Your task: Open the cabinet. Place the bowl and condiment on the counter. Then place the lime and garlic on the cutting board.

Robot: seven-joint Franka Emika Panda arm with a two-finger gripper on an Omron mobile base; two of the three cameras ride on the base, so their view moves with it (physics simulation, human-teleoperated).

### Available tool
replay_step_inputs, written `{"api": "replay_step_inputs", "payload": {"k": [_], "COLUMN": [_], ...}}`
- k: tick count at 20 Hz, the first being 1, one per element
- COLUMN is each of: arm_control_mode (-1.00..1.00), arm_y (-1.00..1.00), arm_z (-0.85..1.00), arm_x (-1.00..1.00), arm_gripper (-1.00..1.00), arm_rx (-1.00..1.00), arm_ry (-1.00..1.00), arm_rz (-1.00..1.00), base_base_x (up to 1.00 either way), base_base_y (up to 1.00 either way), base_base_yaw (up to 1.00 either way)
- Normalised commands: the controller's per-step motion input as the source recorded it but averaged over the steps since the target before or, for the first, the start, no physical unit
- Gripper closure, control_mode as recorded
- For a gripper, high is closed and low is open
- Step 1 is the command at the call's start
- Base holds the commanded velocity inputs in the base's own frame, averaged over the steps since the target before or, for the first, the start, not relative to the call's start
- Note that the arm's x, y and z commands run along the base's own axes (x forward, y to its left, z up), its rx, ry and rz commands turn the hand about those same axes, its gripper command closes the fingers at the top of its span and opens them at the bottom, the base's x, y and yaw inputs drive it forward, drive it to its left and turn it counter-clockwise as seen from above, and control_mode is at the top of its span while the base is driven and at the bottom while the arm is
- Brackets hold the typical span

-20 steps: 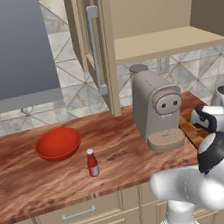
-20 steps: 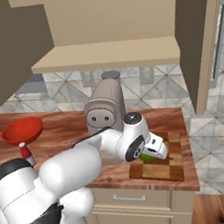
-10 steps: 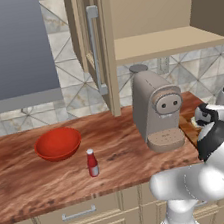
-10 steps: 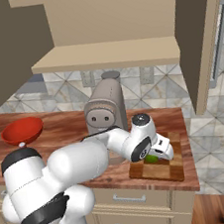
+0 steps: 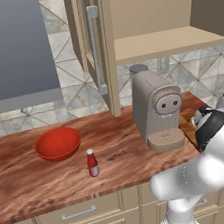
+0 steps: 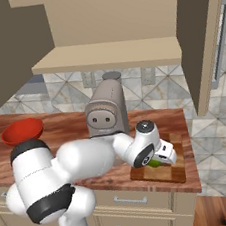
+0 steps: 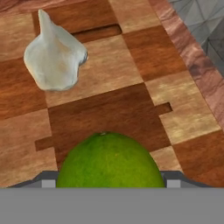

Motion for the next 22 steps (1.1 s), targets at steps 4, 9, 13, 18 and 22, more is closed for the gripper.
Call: {"api": "replay_step_inputs", "payload": {"k": [4, 9, 13, 18, 22], "arm_control_mode": [-1.0, -1.0, -1.0, -1.0, -1.0], "arm_y": [0.0, 0.0, -0.02, -0.06, -0.02], "arm_z": [-0.14, -0.11, -0.13, -0.14, -0.04], "arm_x": [0.13, 0.17, 0.22, 0.15, 0.03], "arm_gripper": [1.0, 1.0, 1.0, 1.0, -1.0], "arm_rx": [0.0, 0.0, 0.0, 0.0, 0.0], "arm_ry": [0.0, 0.0, 0.0, 0.0, 0.0], "arm_rz": [0.0, 0.0, 0.01, 0.01, 0.0], "base_base_x": [0.0, 0.0, 0.0, 0.0, 0.0], "base_base_y": [0.0, 0.0, 0.0, 0.0, 0.0], "base_base_yaw": [0.0, 0.0, 0.0, 0.0, 0.0]}}
